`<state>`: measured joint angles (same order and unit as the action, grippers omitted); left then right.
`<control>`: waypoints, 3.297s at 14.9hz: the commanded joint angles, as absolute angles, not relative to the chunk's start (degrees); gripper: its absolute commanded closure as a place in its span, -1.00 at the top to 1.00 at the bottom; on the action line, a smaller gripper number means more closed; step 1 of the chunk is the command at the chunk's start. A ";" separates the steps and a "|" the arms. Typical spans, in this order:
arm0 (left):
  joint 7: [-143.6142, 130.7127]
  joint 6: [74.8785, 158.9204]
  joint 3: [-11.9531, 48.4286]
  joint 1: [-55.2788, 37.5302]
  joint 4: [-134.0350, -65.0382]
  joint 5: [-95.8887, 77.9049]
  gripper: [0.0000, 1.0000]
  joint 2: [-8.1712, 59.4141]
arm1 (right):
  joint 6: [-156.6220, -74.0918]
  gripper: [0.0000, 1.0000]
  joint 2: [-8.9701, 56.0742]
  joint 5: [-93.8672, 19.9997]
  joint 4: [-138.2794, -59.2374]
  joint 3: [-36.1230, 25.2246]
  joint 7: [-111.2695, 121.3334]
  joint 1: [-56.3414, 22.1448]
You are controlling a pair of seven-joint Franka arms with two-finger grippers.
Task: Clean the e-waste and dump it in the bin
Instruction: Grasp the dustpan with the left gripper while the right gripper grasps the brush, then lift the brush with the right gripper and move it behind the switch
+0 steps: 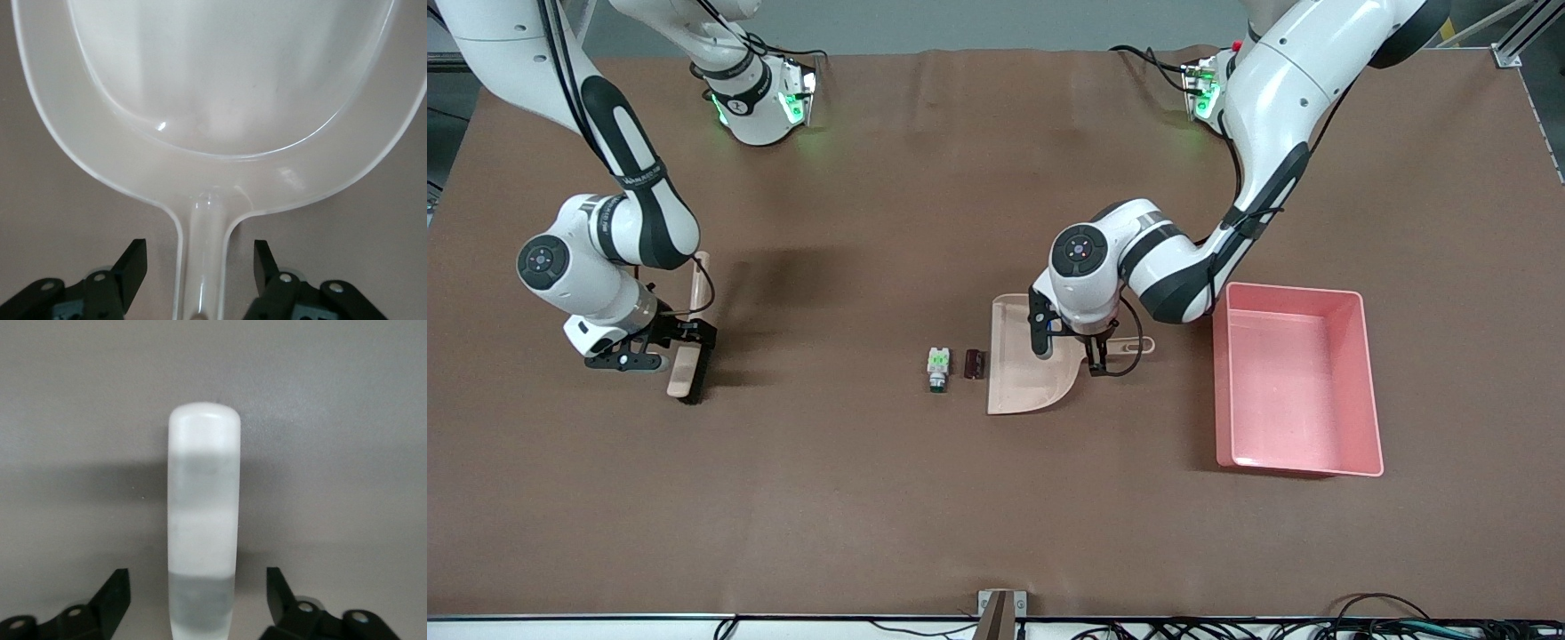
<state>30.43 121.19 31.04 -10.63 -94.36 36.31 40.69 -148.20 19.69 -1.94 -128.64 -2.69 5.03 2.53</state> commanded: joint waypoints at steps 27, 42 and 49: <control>30.85 116.38 30.67 -14.32 -89.48 40.51 -0.86 43.24 | -121.55 -0.91 19.78 -3.69 -111.18 -1.58 4.75 -0.87; 30.94 111.71 30.59 -17.14 -85.61 42.98 -0.90 45.70 | -127.43 -0.99 21.70 -13.62 -111.80 -1.32 -2.01 -13.17; 31.11 111.71 28.74 -19.07 -85.34 43.33 -0.90 45.70 | -136.67 -0.99 25.31 -13.80 -112.86 -1.32 -14.92 -22.75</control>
